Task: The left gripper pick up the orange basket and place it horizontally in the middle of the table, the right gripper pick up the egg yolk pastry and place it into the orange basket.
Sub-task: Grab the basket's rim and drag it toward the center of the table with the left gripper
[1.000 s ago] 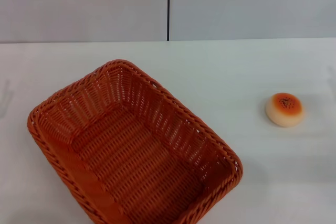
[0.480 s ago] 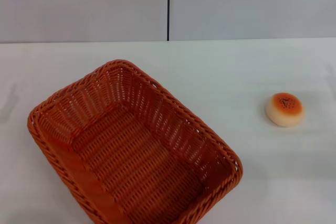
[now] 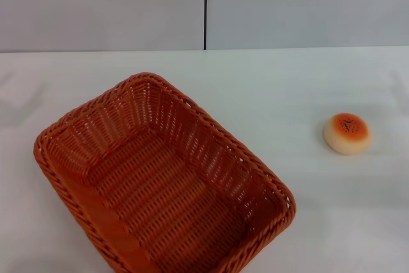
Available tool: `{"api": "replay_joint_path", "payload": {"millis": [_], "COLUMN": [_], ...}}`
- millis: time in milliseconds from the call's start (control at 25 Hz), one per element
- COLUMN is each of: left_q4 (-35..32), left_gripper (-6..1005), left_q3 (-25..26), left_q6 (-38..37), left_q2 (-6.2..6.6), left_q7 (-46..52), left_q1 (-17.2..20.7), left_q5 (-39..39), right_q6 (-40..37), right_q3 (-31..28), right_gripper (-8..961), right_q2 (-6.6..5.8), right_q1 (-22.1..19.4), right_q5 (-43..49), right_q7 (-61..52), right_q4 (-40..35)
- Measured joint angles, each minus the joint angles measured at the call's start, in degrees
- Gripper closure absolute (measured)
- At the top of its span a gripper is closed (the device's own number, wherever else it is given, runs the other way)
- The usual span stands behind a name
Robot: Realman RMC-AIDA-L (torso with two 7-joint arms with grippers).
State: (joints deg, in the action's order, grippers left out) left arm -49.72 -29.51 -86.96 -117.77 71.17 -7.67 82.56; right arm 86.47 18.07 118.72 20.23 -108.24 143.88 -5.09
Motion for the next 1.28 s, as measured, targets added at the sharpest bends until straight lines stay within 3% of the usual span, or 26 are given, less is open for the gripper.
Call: {"api": "replay_joint_path", "payload": {"millis": [40,120,240,280,320,400,480,560,640,720,880,1040,1280], "left_q4": [0.0,-11.1,-11.1,-22.8,-29.2,-29.2,-38.4,-42.0,-42.0,-47.0,-48.4,-48.9,-48.2], "left_gripper": [171,172,172,172,173,175,178,180,182,184,189,193,200], "left_q3": [0.0,-1.2,-1.2,-2.1,-2.2,-2.2,-3.8,-5.8,-5.8,-12.8,-17.5,-19.4,-22.6], "left_q6": [0.0,-0.8,-0.8,-3.9,-6.3,-6.3,-10.6,-13.1,-13.1,-17.5,-20.0,-22.5,-20.1], "left_q2": [0.00,0.12,0.12,0.23,0.19,0.19,0.11,0.09,0.09,-0.05,-0.15,-0.32,-0.61], "left_q7": [0.0,9.9,9.9,19.0,23.3,23.3,29.2,31.8,31.8,36.7,39.8,44.8,49.0], "left_q1": [0.0,-1.6,-1.6,-3.8,-5.6,-5.6,-8.8,-10.6,-10.6,-13.6,-15.6,-17.2,-17.2], "left_q5": [0.0,8.3,8.3,17.4,22.8,22.8,32.1,37.5,37.5,48.2,53.8,54.8,56.0], "right_q6": [0.0,-0.1,-0.3,-0.4,-0.4,-0.4,-0.2,-0.2,-0.1,0.0,0.0,-0.3,-0.5], "right_q3": [0.0,-0.1,-0.5,-0.9,-1.2,-1.5,-1.6,-1.6,-1.6,-1.6,-1.6,-1.7,-1.8], "right_gripper": [375,374,374,374,374,374,374,375,375,375,374,375,375], "right_q2": [-0.02,-0.02,0.05,0.05,0.06,0.07,0.08,0.09,0.14,0.16,0.19,0.19,0.20], "right_q1": [0.0,-0.1,-0.2,-0.3,-0.3,-0.5,-0.6,-0.7,-0.7,-0.7,-0.9,-0.9,-0.6], "right_q5": [0.0,0.0,-0.1,-0.1,-0.1,-0.1,-0.1,-0.1,-0.1,-0.1,-0.1,-0.1,-0.1], "right_q7": [0.0,0.0,0.0,0.0,0.0,0.0,0.0,0.0,0.0,0.0,0.0,0.0,0.0], "right_q4": [-0.1,-0.2,-0.2,-0.2,-0.2,-0.2,-0.2,-0.2,-0.2,-0.2,-0.1,0.0,-0.1]}}
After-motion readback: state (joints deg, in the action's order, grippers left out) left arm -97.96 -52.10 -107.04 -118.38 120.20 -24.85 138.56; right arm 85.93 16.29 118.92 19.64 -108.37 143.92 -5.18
